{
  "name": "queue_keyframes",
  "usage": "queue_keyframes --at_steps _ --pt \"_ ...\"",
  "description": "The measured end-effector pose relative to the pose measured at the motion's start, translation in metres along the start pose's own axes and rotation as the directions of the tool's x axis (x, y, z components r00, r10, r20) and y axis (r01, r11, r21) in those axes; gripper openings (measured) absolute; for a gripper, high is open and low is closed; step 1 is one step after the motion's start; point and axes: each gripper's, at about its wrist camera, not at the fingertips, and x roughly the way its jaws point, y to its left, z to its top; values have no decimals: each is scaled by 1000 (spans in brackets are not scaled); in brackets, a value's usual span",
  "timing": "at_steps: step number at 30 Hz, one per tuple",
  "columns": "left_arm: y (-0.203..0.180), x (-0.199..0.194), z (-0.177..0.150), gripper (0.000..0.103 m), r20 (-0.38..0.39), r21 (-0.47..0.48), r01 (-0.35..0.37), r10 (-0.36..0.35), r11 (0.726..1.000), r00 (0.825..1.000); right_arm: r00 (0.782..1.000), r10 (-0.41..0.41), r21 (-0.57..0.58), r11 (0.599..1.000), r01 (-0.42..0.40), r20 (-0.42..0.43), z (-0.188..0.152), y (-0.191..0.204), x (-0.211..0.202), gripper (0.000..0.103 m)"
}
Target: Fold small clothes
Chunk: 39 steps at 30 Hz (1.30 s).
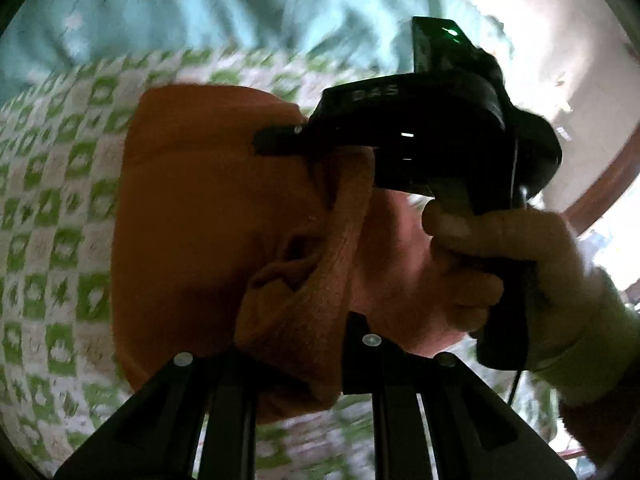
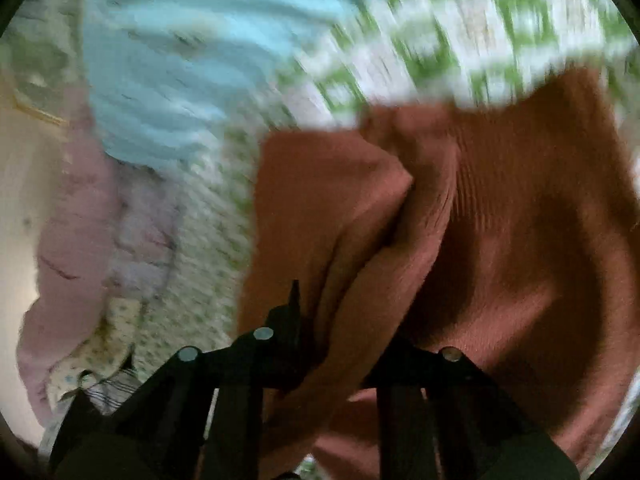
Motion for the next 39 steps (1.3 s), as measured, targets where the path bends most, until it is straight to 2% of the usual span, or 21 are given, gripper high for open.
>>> queue_keyframes --at_steps 2,5,10,12,14,17,18,20,22,25,26,28,30,32,35,39 --pt "-19 2 8 13 11 41 50 -51 998 999 998 29 -48 998 -27 56 4 7 -28 15" --pt "-42 27 9 13 -19 68 85 -83 994 996 996 -14 -111 994 24 86 6 -2 -58 15" --pt "-56 75 1 15 -129 47 137 -130 990 983 986 -156 -61 985 159 49 -8 -56 -56 15" --pt "-58 82 -3 17 -149 62 141 -130 988 980 986 -160 -34 986 162 51 -15 -71 -55 15" --pt "-56 83 -3 23 -162 45 170 -161 984 974 989 -134 -1 991 135 65 -18 -78 -56 15" --pt "-53 77 -2 40 -190 31 219 -209 975 959 987 -144 0 990 144 75 -19 -77 -57 20" --pt "-51 71 -4 42 -196 34 235 -224 971 955 986 -147 0 989 148 76 -18 -77 -57 21" --pt "-44 59 -6 51 -196 31 246 -235 969 952 979 -184 -18 982 187 87 -21 -71 -60 26" --pt "-31 46 -7 59 -192 12 243 -236 970 953 967 -233 -52 970 239 104 -25 -60 -65 32" --pt "-5 26 -9 60 -174 -32 236 -238 971 956 945 -291 -84 948 305 149 -34 -51 -79 61" --pt "2 20 -9 60 -166 -38 220 -224 975 960 941 -296 -81 947 312 164 -38 -50 -84 64" --pt "20 8 -13 64 -149 -56 187 -194 981 970 942 -286 -52 953 298 173 -43 -52 -94 67" --pt "34 -2 -15 74 -131 -84 140 -150 987 980 949 -269 7 962 272 163 -49 -59 -99 69" --pt "58 -3 -13 76 -123 -123 90 -105 988 987 953 -258 50 966 253 158 -54 -63 -101 70" --pt "88 10 -7 77 -151 -204 35 -67 978 986 956 -245 84 969 234 160 -62 -67 -99 75" --pt "108 25 4 79 -169 -261 41 -87 965 982 956 -253 98 966 241 148 -65 -72 -91 79"
